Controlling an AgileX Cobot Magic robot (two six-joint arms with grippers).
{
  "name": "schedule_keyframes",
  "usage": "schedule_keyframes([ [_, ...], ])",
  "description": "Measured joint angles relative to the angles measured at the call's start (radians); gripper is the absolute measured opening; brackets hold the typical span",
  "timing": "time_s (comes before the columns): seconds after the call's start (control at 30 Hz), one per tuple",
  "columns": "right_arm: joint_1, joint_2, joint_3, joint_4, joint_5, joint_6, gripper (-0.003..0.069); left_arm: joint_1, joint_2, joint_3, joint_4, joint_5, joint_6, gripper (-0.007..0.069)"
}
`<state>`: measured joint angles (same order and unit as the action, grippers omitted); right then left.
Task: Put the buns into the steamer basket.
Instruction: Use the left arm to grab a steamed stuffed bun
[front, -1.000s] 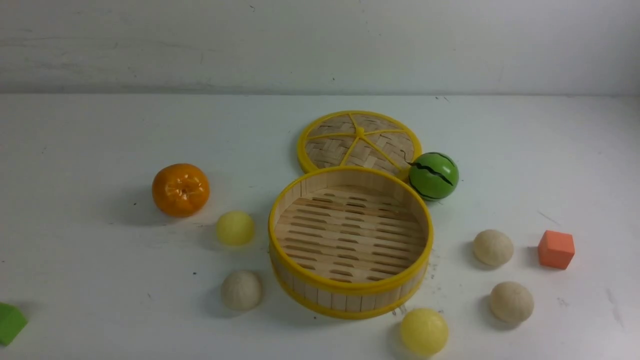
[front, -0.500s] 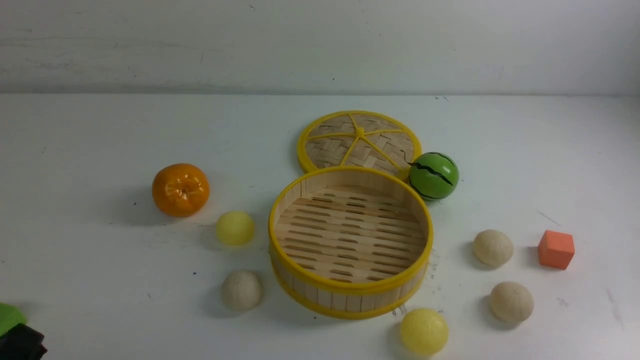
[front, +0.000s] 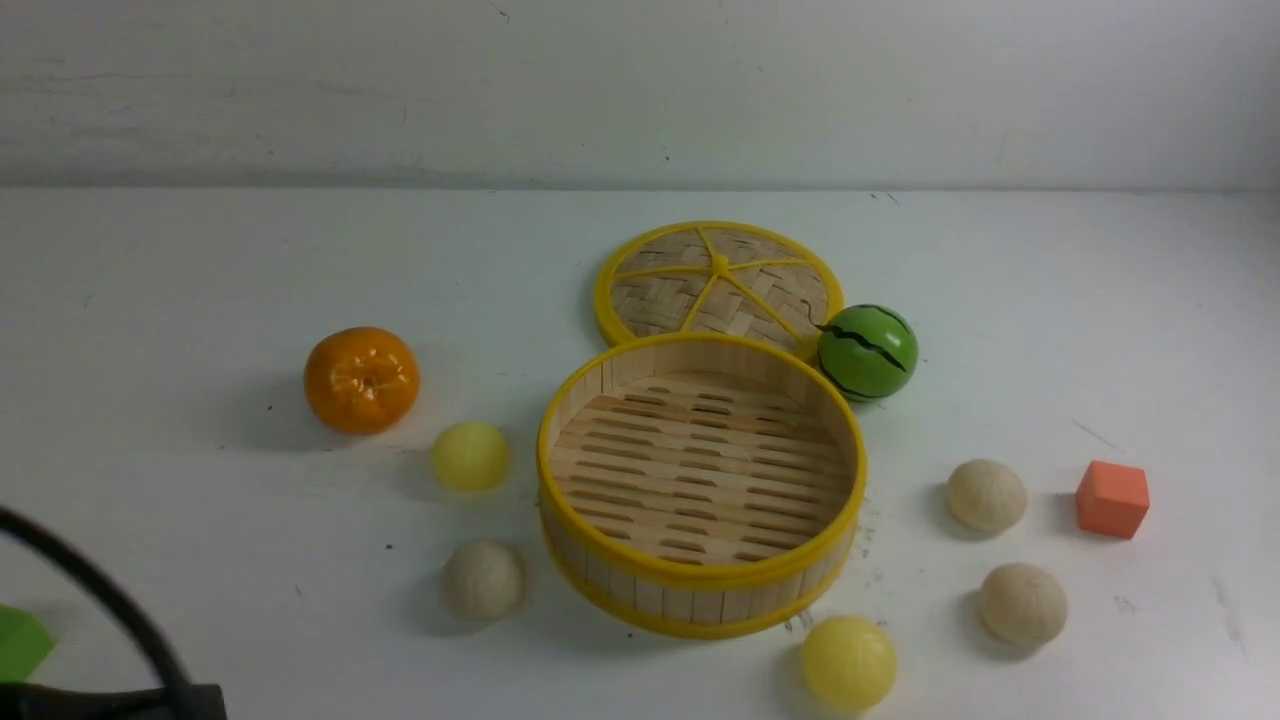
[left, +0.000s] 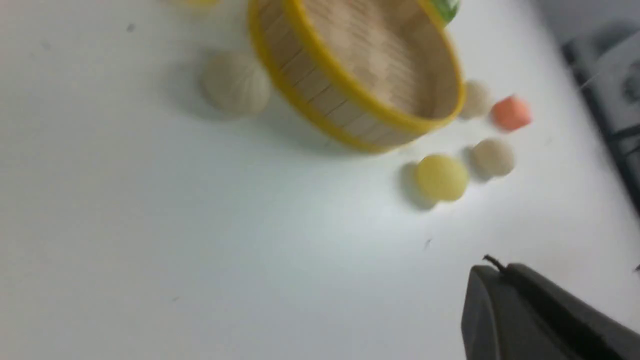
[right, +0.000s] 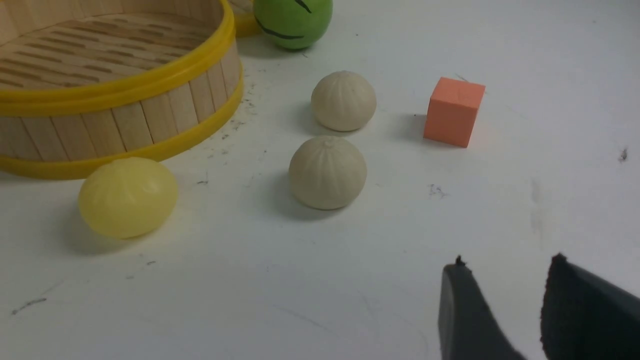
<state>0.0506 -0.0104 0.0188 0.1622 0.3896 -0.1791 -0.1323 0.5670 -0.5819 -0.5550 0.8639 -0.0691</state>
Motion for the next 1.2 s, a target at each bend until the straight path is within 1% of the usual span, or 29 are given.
schedule_keyframes([
  [0.07, 0.000, 0.000, 0.000, 0.000, 0.000, 0.000, 0.0240, 0.000, 0.150, -0.072, 0.082, 0.052, 0.025, -0.0013],
  [0.1, 0.000, 0.000, 0.000, 0.000, 0.000, 0.000, 0.0240, 0.000, 0.164, -0.072, 0.082, 0.052, 0.025, -0.0013],
  [0.13, 0.000, 0.000, 0.000, 0.000, 0.000, 0.000, 0.0240, 0.000, 0.293, -0.127, 0.135, 0.072, 0.055, -0.0013],
  [0.17, 0.000, 0.000, 0.000, 0.000, 0.000, 0.000, 0.0240, 0.000, 0.307, -0.133, 0.143, 0.075, 0.058, -0.0013],
  [0.2, 0.000, 0.000, 0.000, 0.000, 0.000, 0.000, 0.0240, 0.000, 0.403, -0.173, 0.156, 0.086, 0.075, -0.0013],
  [0.23, 0.000, 0.000, 0.000, 0.000, 0.000, 0.000, 0.0240, -0.001, 0.430, -0.191, 0.159, 0.092, 0.079, -0.0013],
  [0.27, 0.000, 0.000, 0.000, 0.000, 0.000, 0.000, 0.0240, -0.022, 0.529, -0.230, 0.168, 0.106, 0.086, -0.0013],
  [0.3, 0.000, 0.000, 0.000, 0.000, 0.000, 0.000, 0.0240, -0.027, 0.551, -0.241, 0.170, 0.107, 0.086, -0.0013],
  [0.4, 0.000, 0.000, 0.000, 0.000, 0.000, 0.000, 0.0240, -0.163, 0.683, -0.333, 0.211, 0.111, 0.075, -0.0013],
  [0.43, 0.000, 0.000, 0.000, 0.000, 0.000, 0.000, 0.0240, -0.212, 0.716, -0.363, 0.233, 0.110, 0.054, -0.0013],
  [0.47, 0.000, 0.000, 0.000, 0.000, 0.000, 0.000, 0.0240, -0.231, 0.729, -0.375, 0.244, 0.110, 0.045, -0.0013],
  [0.5, 0.000, 0.000, 0.000, 0.000, 0.000, 0.000, 0.0240, -0.298, 0.786, -0.429, 0.292, 0.110, 0.002, -0.0013],
  [0.57, 0.000, 0.000, 0.000, 0.000, 0.000, 0.000, 0.0240, -0.355, 0.849, -0.483, 0.356, 0.109, -0.050, -0.0013],
  [0.6, 0.000, 0.000, 0.000, 0.000, 0.000, 0.000, 0.0240, -0.363, 0.855, -0.487, 0.362, 0.109, -0.055, -0.0013],
  [0.63, 0.000, 0.000, 0.000, 0.000, 0.000, 0.000, 0.0240, -0.381, 0.905, -0.518, 0.401, 0.107, -0.087, -0.0013],
  [0.7, 0.000, 0.000, 0.000, 0.000, 0.000, 0.000, 0.0240, -0.391, 0.967, -0.557, 0.456, 0.098, -0.118, -0.0013],
  [0.83, 0.000, 0.000, 0.000, 0.000, 0.000, 0.000, 0.0240, -0.392, 1.047, -0.602, 0.510, 0.094, -0.123, -0.0013],
  [0.93, 0.000, 0.000, 0.000, 0.000, 0.000, 0.000, 0.0240, -0.392, 1.113, -0.634, 0.555, 0.090, -0.124, 0.0008],
  [1.1, 0.000, 0.000, 0.000, 0.000, 0.000, 0.000, 0.0240, -0.369, 1.179, -0.681, 0.572, 0.070, -0.128, 0.0114],
  [1.2, 0.000, 0.000, 0.000, 0.000, 0.000, 0.000, 0.0240, -0.357, 1.200, -0.695, 0.571, 0.059, -0.112, 0.0194],
])
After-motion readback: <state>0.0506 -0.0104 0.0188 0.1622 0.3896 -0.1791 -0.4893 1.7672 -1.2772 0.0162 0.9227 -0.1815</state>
